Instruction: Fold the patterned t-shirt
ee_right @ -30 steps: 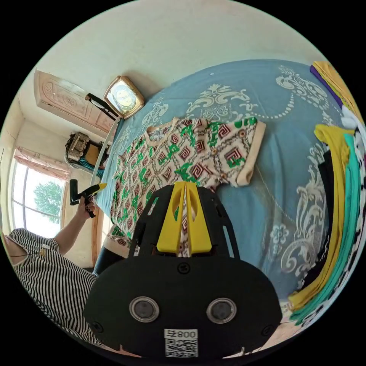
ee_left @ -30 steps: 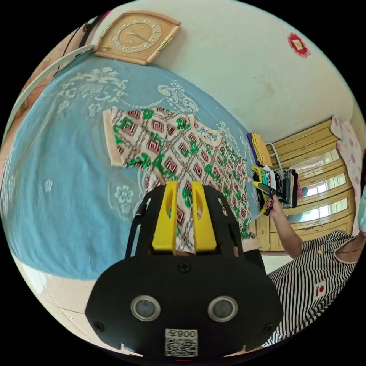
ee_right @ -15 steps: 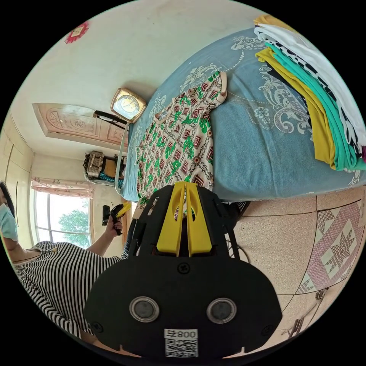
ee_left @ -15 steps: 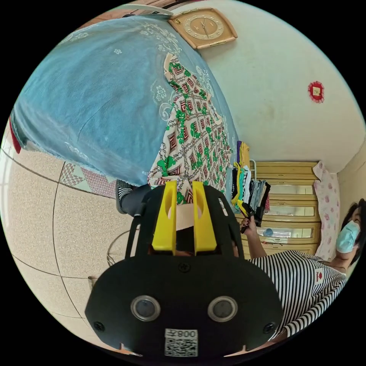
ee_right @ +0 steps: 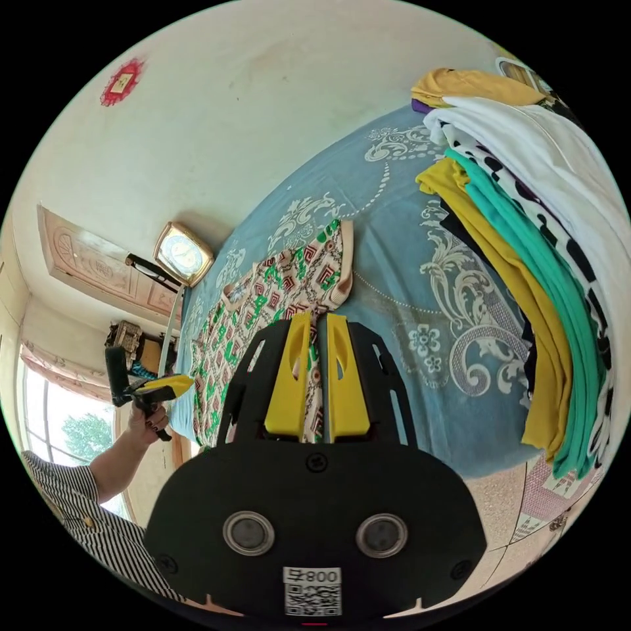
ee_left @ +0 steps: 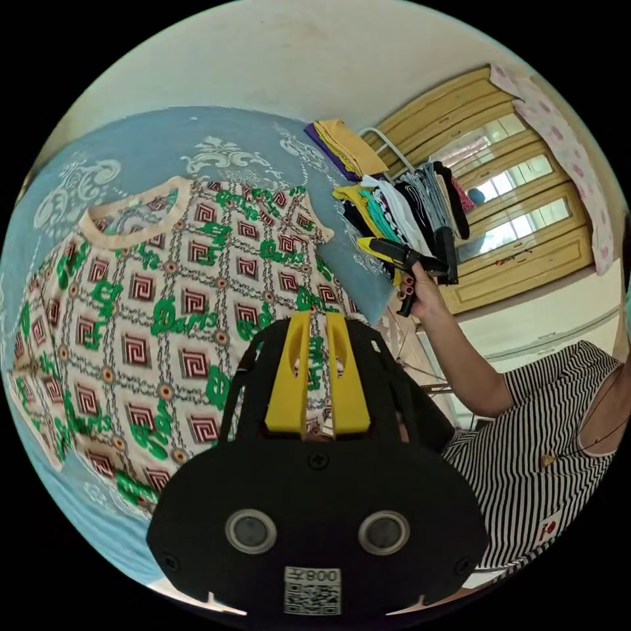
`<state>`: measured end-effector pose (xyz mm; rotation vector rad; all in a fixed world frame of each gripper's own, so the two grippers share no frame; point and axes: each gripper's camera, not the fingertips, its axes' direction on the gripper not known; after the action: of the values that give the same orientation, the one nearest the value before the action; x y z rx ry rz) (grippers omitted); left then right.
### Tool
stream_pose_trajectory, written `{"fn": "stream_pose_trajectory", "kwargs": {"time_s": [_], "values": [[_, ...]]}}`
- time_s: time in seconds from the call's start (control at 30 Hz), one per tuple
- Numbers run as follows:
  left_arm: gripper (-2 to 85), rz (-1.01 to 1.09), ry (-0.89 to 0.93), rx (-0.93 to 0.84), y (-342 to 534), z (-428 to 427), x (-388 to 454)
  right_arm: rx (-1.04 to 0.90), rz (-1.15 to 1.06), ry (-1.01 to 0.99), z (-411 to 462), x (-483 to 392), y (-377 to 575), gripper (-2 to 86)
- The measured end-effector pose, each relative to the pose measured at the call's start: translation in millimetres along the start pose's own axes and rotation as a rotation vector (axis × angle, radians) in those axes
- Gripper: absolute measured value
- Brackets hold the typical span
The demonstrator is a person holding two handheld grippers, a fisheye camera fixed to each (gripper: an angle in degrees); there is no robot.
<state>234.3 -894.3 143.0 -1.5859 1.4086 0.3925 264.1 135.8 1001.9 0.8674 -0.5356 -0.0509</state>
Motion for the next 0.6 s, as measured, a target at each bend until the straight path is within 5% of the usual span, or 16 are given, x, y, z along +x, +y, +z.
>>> {"fn": "stream_pose_trajectory", "kwargs": {"time_s": [0.6], "values": [[8.9, 0.463, -0.259, -0.240, -357.0, 182.9, 108.7, 0.005, 0.024, -0.026, 49.5, 41.3, -11.2, 7.3]]}}
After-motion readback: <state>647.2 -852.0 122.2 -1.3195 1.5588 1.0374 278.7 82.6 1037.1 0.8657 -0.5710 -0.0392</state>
